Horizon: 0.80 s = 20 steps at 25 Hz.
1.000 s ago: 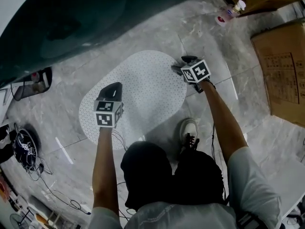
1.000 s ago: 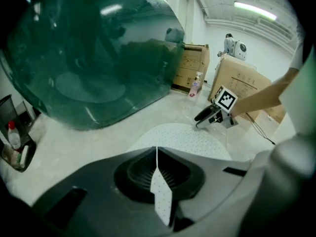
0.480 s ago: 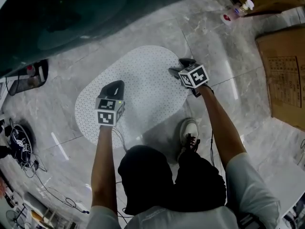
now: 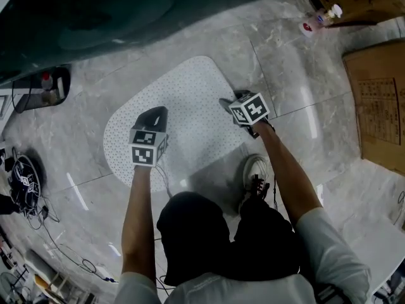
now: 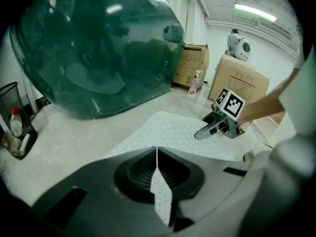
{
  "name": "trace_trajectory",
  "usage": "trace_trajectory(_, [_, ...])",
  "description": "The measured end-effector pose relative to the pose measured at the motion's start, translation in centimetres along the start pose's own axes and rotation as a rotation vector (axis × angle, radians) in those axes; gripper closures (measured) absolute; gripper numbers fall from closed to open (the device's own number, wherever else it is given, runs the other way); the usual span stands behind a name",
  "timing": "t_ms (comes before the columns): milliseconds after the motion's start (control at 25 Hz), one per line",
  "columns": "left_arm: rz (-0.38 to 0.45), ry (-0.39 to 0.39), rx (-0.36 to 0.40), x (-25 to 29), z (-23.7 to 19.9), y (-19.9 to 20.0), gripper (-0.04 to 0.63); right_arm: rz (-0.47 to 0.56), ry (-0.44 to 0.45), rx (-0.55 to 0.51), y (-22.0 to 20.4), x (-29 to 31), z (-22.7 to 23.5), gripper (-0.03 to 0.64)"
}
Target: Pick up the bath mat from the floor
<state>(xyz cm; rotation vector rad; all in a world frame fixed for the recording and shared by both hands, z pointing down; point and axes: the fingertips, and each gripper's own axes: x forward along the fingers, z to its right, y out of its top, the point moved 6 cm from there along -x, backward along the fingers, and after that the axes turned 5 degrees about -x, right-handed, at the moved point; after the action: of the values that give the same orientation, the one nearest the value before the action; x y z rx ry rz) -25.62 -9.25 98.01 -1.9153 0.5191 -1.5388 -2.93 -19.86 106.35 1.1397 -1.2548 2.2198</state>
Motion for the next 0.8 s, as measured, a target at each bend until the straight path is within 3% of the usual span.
trace_trajectory(80, [0.001, 0.002, 0.004, -0.8, -0.4, -0.1, 0.577, 0.01, -0.021, 0.007, 0.0, 0.0, -1.0, 0.556])
trace_trajectory(160, [0.008, 0.014, 0.003, -1.7, -1.2, -0.2, 0.577, 0.022, -0.038, 0.013, 0.3, -0.1, -1.5, 0.57])
trace_trajectory(320, [0.03, 0.027, 0.0, -3.6, -1.9, -0.1, 0.577, 0.008, -0.042, 0.007, 1.3, -1.3, -2.0, 0.574])
trace_trajectory(520, [0.059, 0.032, 0.001, -6.1, -2.4, 0.7, 0.577, 0.023, -0.057, 0.083, 2.6, -4.0, -2.5, 0.574])
trace_trajectory(800, [0.097, 0.025, 0.01, -7.8, -3.3, 3.1, 0.577, 0.085, -0.184, 0.147, 4.1, -11.7, -0.4, 0.575])
